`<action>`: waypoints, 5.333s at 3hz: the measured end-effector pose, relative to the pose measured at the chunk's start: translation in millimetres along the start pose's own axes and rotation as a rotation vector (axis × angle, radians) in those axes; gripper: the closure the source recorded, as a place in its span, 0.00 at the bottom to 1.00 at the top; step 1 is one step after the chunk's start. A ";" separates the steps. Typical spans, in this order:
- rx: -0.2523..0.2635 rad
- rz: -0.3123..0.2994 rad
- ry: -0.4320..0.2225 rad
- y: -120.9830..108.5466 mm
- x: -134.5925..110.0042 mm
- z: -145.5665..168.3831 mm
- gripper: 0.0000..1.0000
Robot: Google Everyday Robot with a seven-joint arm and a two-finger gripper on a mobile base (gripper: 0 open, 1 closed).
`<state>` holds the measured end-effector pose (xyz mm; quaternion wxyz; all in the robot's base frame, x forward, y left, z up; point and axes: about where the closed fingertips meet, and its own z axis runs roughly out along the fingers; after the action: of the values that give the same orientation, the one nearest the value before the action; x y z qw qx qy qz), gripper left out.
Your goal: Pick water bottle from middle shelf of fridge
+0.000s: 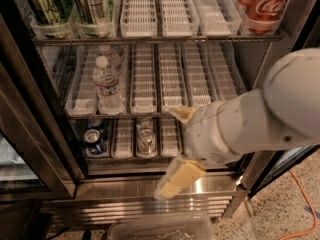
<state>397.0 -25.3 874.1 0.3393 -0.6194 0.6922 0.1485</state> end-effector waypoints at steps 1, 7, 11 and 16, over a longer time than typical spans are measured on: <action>0.027 -0.011 -0.149 1.1 -38.0 44.3 0.00; 0.516 0.223 -0.437 -70.8 -31.4 95.1 0.00; 0.628 0.192 -0.519 -81.3 -91.0 110.2 0.00; 0.935 0.191 -0.423 -133.8 -106.3 147.3 0.19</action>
Offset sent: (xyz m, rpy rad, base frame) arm 0.0614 0.1349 0.0007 0.3092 -0.2254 0.0201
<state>567.6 122.1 865.4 0.6969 -0.2922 0.6545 -0.0245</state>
